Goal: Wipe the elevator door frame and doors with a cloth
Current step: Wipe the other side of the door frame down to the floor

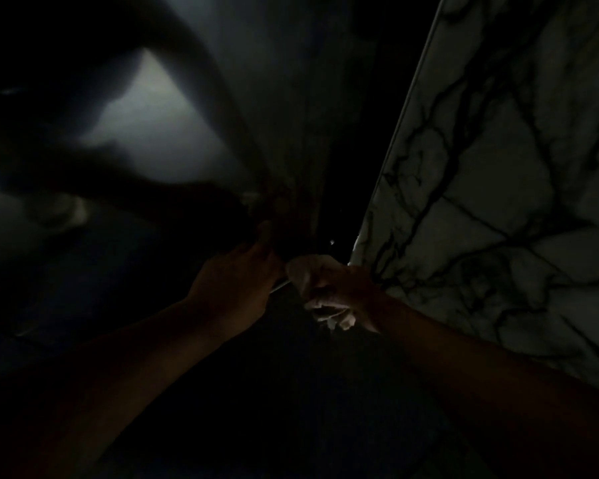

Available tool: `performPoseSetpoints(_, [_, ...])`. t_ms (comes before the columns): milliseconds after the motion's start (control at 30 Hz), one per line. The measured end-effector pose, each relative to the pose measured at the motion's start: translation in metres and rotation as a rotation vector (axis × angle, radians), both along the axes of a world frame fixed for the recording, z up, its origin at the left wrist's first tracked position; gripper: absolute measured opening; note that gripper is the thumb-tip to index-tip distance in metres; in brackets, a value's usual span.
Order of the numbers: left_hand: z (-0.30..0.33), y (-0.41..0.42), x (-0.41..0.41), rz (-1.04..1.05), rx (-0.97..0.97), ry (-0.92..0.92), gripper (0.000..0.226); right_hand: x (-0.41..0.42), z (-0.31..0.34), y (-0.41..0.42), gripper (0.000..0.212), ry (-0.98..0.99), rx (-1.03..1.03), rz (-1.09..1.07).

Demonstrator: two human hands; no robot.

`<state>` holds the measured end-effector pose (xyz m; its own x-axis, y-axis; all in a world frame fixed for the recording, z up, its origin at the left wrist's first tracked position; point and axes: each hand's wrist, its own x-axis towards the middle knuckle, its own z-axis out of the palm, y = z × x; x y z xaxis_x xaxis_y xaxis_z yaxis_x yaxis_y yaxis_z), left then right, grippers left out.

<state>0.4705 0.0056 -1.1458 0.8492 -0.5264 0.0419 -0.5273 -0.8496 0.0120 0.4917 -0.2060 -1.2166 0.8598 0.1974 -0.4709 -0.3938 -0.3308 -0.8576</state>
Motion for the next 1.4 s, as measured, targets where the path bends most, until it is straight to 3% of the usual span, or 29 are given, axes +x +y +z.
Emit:
performPoseSetpoints(100, [0.001, -0.002, 0.007, 0.048, -0.009, -0.036, 0.054, -0.006, 0.012, -0.006, 0.028, 0.052, 0.096, -0.032])
performPoseSetpoints(300, [0.029, -0.018, 0.017, 0.055, -0.028, -0.052, 0.042, -0.002, 0.046, -0.012, 0.027, -0.033, 0.245, -0.088])
performPoseSetpoints(400, [0.054, -0.027, 0.023, -0.055, -0.074, -0.141, 0.034, 0.011, 0.069, -0.012, 0.004, -0.048, 0.373, -0.221])
performPoseSetpoints(567, [0.121, -0.04, 0.027, -0.142, -0.032, -0.237, 0.039, 0.02, 0.138, -0.016, 0.032, 0.102, 0.364, -0.281])
performPoseSetpoints(700, [0.213, -0.047, 0.035, -0.155, 0.003, -0.365, 0.032, 0.027, 0.219, -0.026, 0.028, 0.024, 0.458, -0.233])
performPoseSetpoints(900, [0.363, -0.065, 0.042, -0.154, -0.112, -0.479, 0.032, 0.03, 0.372, -0.029, 0.047, 0.035, 0.506, -0.045])
performPoseSetpoints(1067, [0.472, -0.072, 0.034, -0.112, -0.197, -0.439, 0.032, 0.026, 0.489, -0.019, 0.05, -0.143, 0.523, -0.209])
performPoseSetpoints(1267, [0.663, -0.058, 0.026, -0.114, -0.122, -0.542, 0.034, 0.016, 0.676, -0.014, 0.052, -0.154, 0.581, -0.158])
performPoseSetpoints(1400, [0.812, -0.046, 0.023, -0.114, -0.076, -0.681, 0.031, 0.013, 0.823, -0.004, 0.048, -0.265, 0.624, -0.128])
